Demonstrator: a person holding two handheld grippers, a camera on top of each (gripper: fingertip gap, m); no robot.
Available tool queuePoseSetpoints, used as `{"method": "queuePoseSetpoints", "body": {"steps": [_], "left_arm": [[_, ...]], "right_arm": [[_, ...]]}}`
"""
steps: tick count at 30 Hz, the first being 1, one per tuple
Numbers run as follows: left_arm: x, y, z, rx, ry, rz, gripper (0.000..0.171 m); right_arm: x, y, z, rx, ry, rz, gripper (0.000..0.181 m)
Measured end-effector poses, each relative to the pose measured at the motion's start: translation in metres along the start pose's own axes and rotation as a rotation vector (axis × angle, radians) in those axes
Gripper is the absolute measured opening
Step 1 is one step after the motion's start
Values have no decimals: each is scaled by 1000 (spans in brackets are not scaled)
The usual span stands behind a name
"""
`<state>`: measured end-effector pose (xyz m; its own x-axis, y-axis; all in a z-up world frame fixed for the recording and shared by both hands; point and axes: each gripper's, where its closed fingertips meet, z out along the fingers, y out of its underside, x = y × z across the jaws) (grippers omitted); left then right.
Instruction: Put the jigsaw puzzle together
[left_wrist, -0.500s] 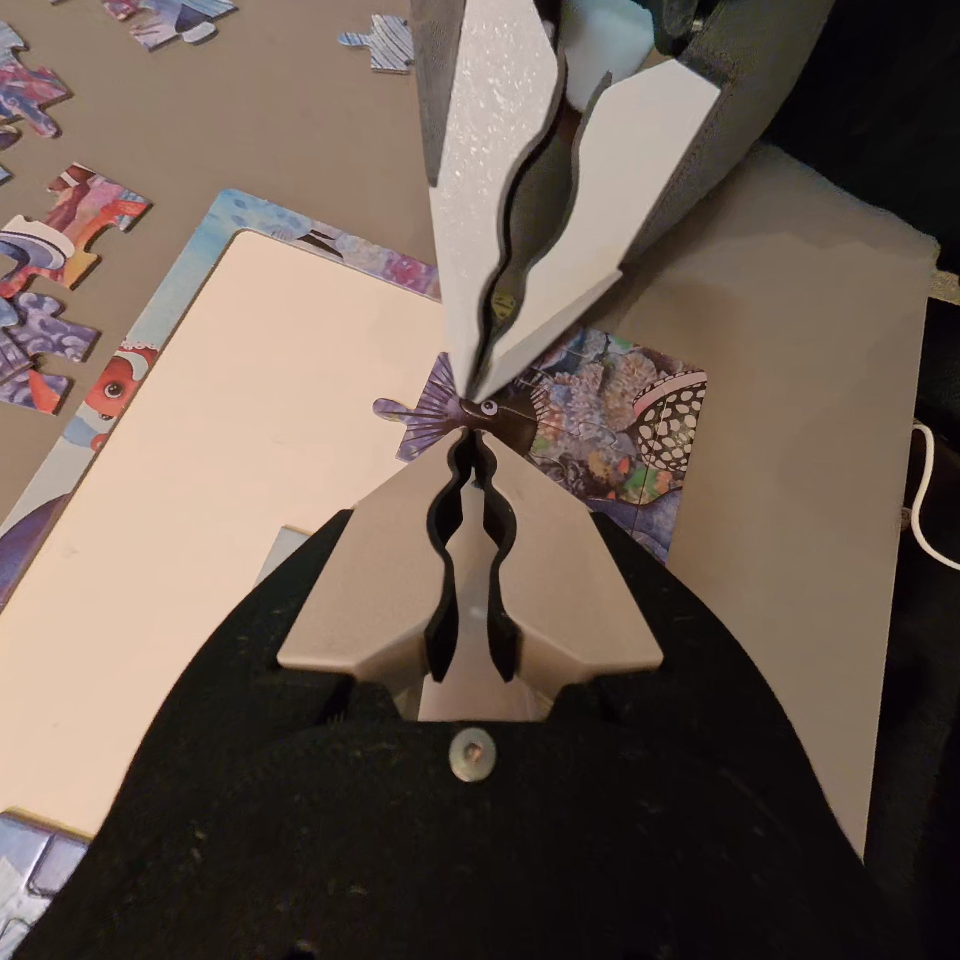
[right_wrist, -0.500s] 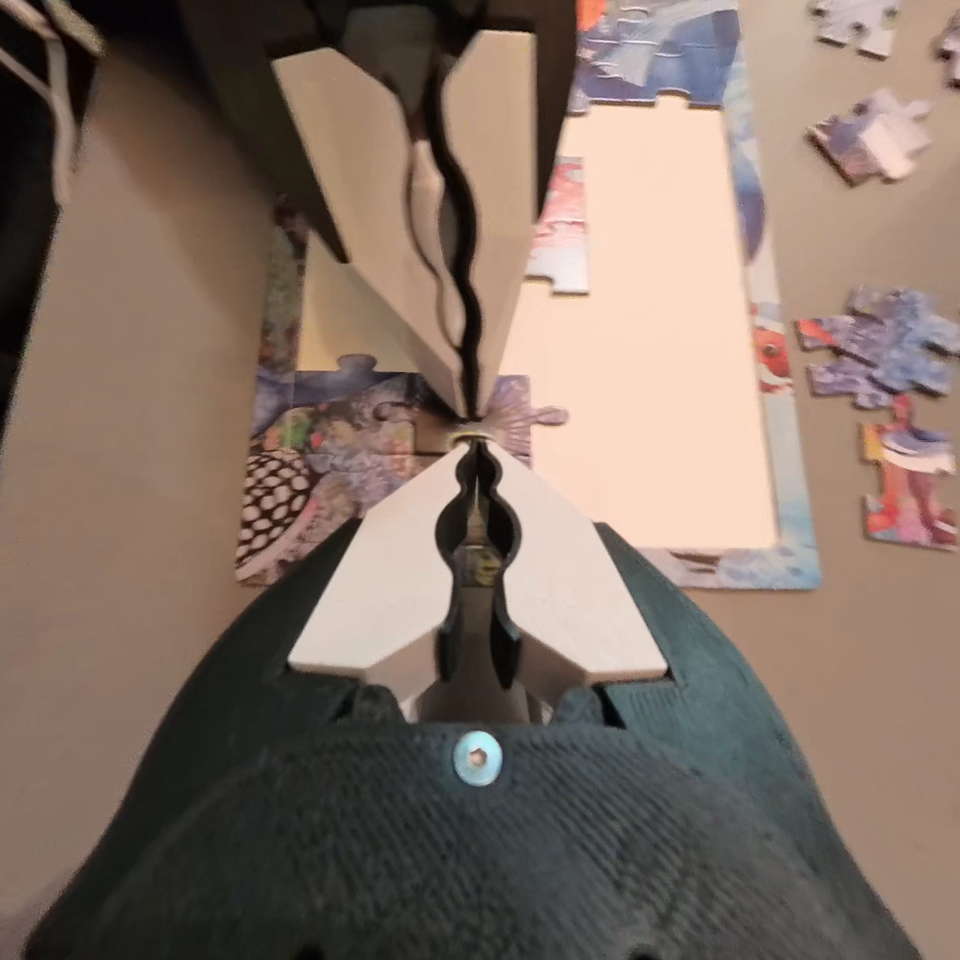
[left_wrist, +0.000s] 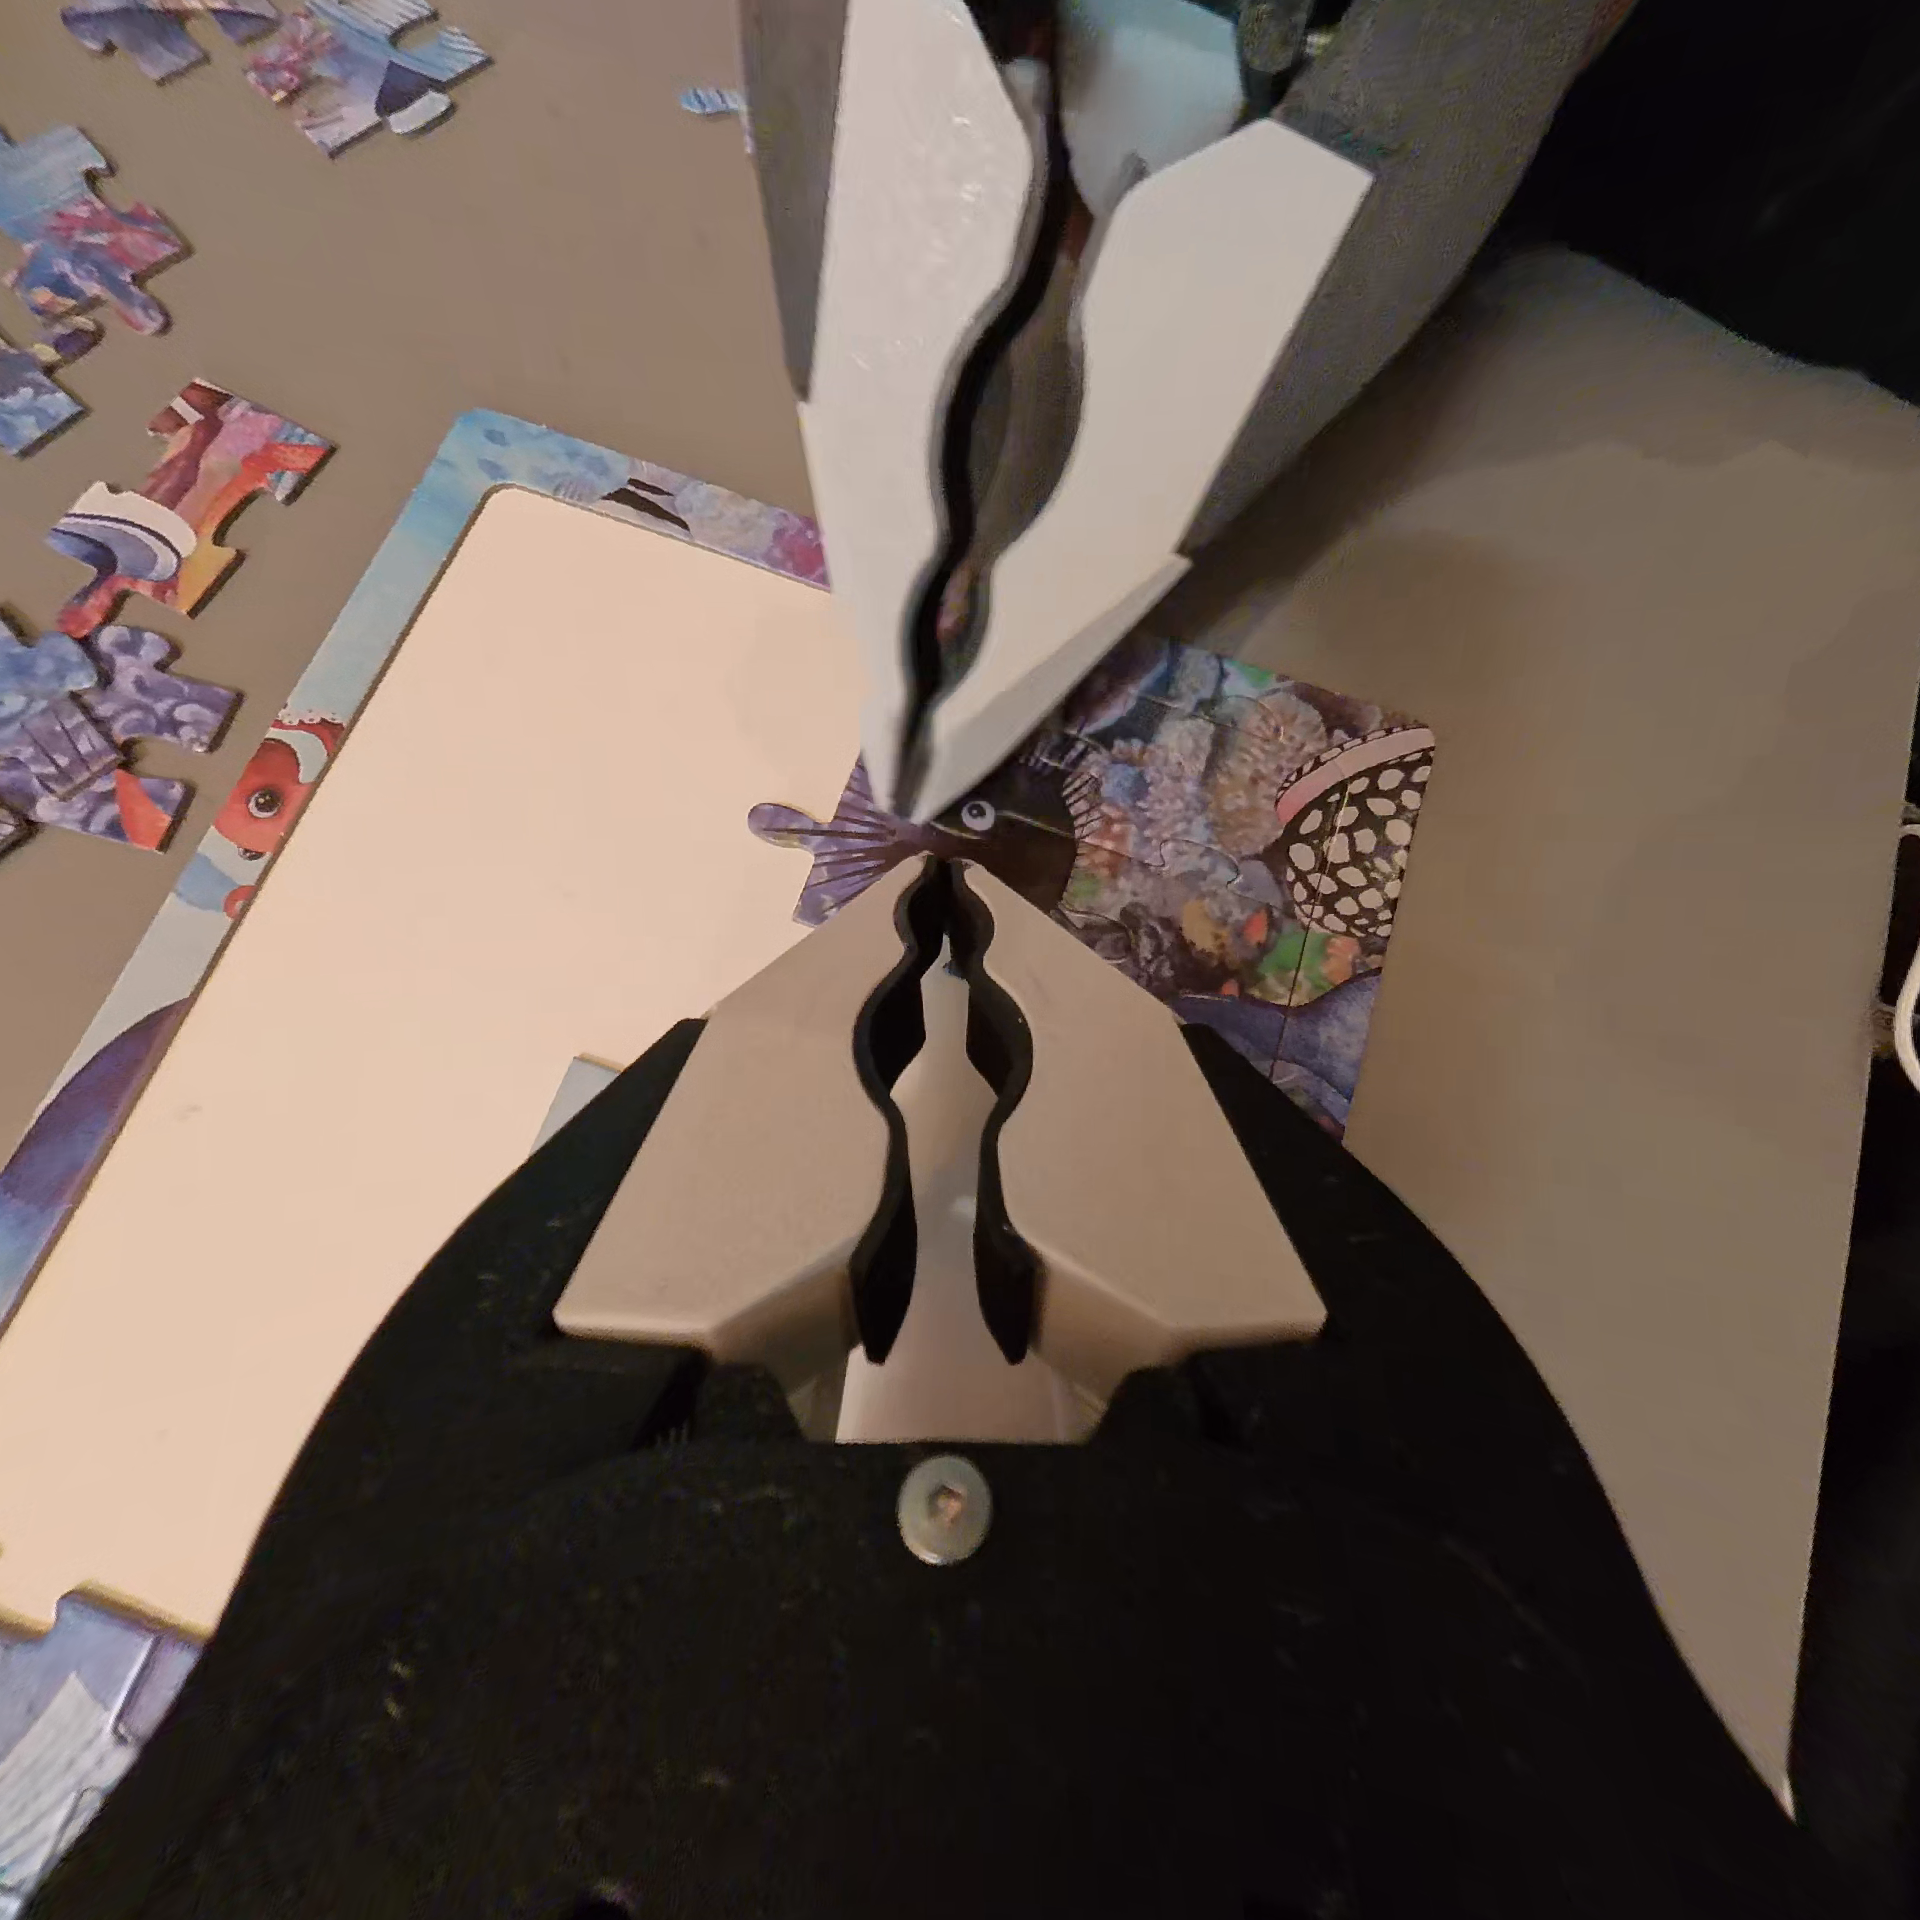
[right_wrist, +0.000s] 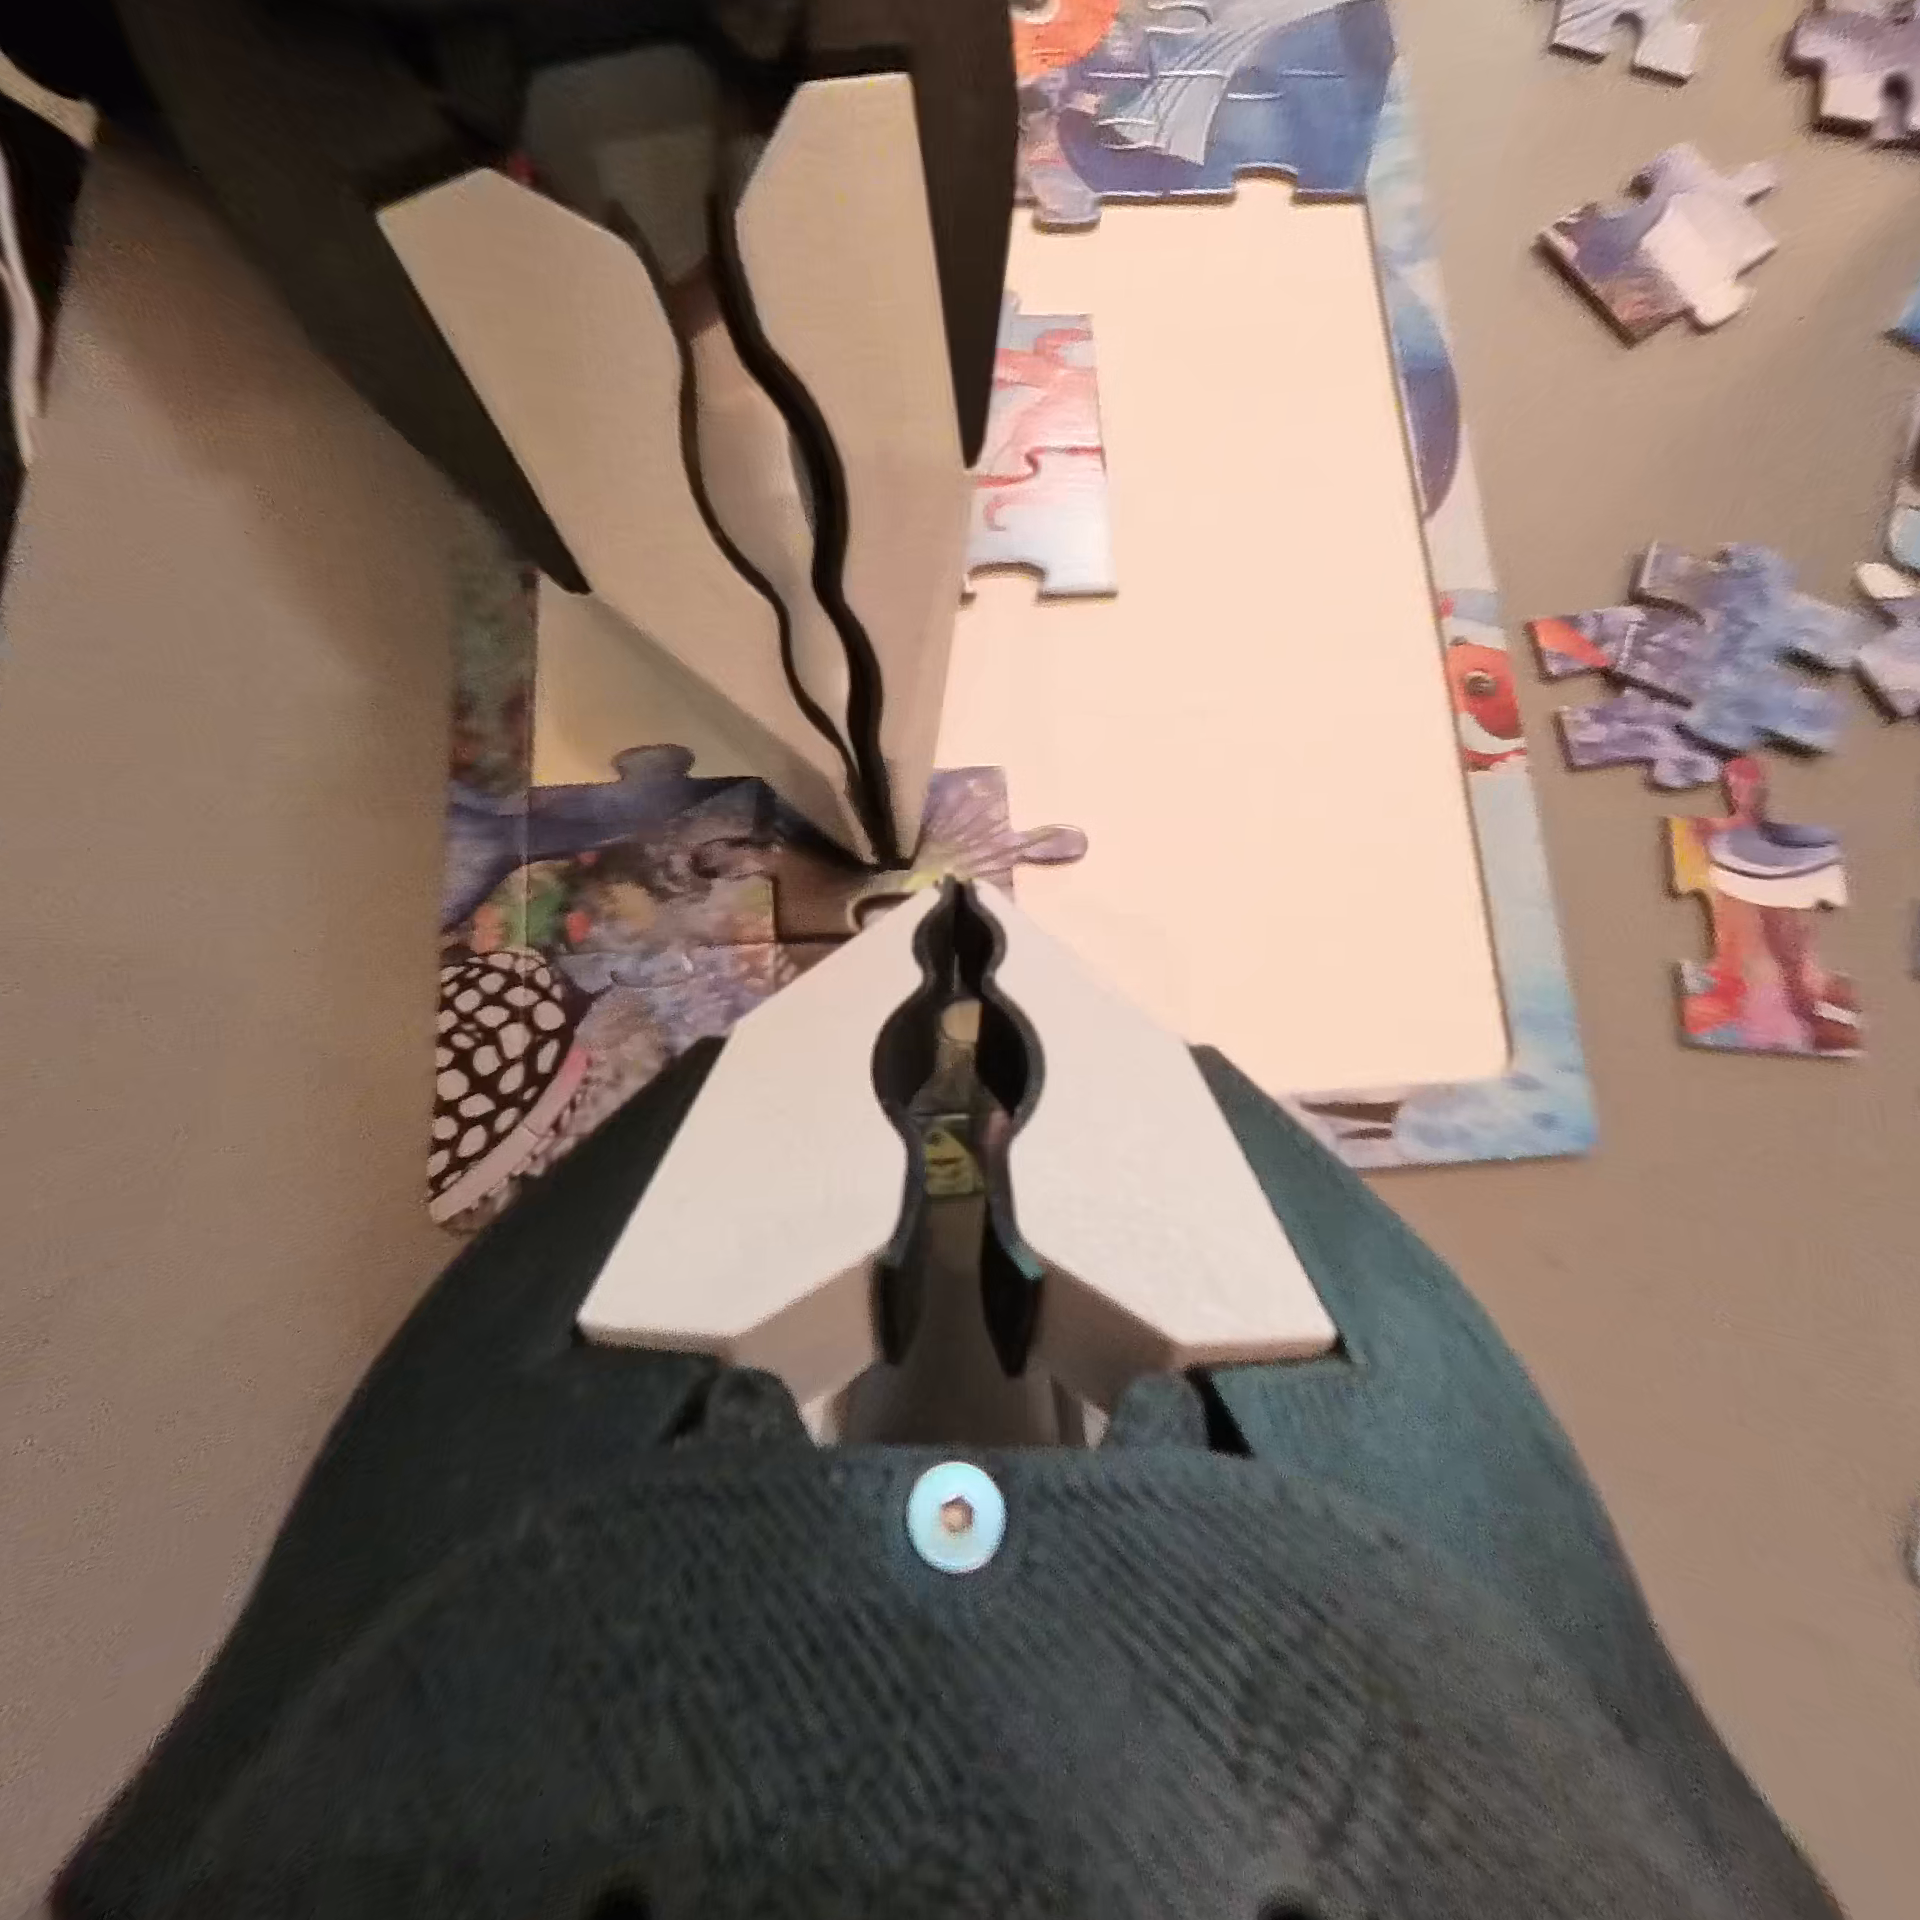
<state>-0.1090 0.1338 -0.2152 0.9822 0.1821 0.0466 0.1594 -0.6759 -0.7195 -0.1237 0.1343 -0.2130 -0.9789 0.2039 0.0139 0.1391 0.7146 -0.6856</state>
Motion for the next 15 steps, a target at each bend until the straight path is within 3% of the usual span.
{"method": "queuePoseSetpoints", "body": {"steps": [4,7,10,15], "left_arm": [[0,0,0,0,-16,18,0],[0,0,0,0,-21,23,0],[0,0,0,0,-19,21,0],[0,0,0,0,-20,22,0]], "right_arm": [[-9,2,-2,-10,-72,12,0],[5,10,-9,-50,7,4,0],[-23,16,-16,-49,-196,61,0],[-15,30,-29,-96,-160,68,0]]}}
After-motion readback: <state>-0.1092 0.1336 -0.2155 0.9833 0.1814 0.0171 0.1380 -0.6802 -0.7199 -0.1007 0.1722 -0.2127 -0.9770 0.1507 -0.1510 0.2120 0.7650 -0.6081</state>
